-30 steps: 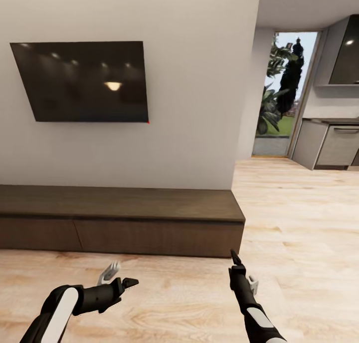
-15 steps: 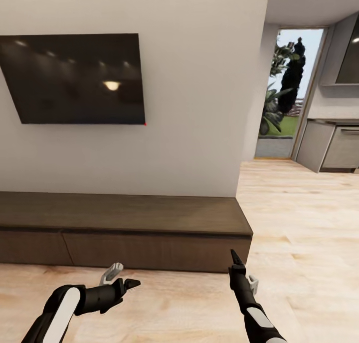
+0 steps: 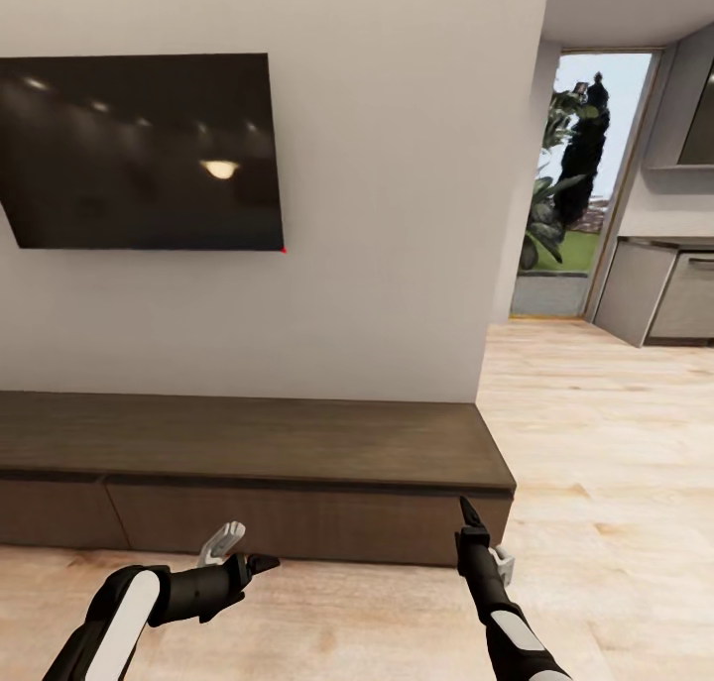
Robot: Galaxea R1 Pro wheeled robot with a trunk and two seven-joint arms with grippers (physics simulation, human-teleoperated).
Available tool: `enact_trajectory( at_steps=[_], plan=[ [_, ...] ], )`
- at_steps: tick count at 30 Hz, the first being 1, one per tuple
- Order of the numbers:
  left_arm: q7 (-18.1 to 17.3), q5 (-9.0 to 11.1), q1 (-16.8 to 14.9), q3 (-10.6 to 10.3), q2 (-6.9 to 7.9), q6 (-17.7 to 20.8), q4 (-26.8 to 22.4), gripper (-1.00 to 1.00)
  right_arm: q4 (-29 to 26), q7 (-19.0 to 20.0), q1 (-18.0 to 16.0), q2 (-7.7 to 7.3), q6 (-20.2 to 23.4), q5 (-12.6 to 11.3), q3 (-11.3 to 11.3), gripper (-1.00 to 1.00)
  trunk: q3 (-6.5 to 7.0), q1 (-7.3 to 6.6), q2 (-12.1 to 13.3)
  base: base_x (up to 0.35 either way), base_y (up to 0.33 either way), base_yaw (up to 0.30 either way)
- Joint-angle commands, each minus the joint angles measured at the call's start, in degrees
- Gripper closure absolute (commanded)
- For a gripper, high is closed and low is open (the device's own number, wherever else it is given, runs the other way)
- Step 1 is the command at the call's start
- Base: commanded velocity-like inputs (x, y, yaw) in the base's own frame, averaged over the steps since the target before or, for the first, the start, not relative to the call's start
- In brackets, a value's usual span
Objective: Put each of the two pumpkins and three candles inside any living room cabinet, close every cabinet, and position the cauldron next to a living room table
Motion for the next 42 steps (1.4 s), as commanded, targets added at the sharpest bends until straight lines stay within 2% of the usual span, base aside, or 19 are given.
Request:
enact_trajectory(
  at_steps=[1,4,20,28,39,42],
  plan=[
    [-0.02,0.0,0.0,0.0,0.0,0.0,0.0,-1.0,0.01,0.0,0.0,0.0,0.0,0.0,-0.02,-1.0,0.0,0.0,0.0,0.016,0.0,0.0],
    [-0.06,0.0,0.0,0.03,0.0,0.0,-0.01,-1.0,0.04,-0.02,0.0,0.0,0.0,-0.01,-0.1,-1.0,0.0,0.0,0.0,0.009,0.0,0.0],
    [-0.08,0.0,0.0,-0.01,-0.01,0.0,0.0,-1.0,0.22,0.74,0.05,-0.62,-0.37,-0.62,-0.69,-1.0,-2.87,3.51,-6.42,0.001,0.0,0.0],
    [-0.08,0.0,0.0,-0.02,-0.04,0.0,0.0,-1.0,0.22,4.65,0.09,-0.96,-0.16,-1.39,-1.58,-1.0,-4.31,5.27,-9.63,0.0,0.0,0.0],
    [-0.08,0.0,0.0,-0.02,-0.05,0.0,0.0,-1.0,0.22,5.07,0.09,-0.97,-0.09,-1.42,-1.99,-1.0,-6.28,7.69,-14.04,0.0,0.0,0.0],
    [-0.08,0.0,0.0,-0.01,-0.07,0.0,0.0,-1.0,0.27,5.04,0.09,-0.97,-0.08,-1.42,-2.01,-1.0,-6.95,7.76,-14.08,0.0,0.0,0.0]
  ],
)
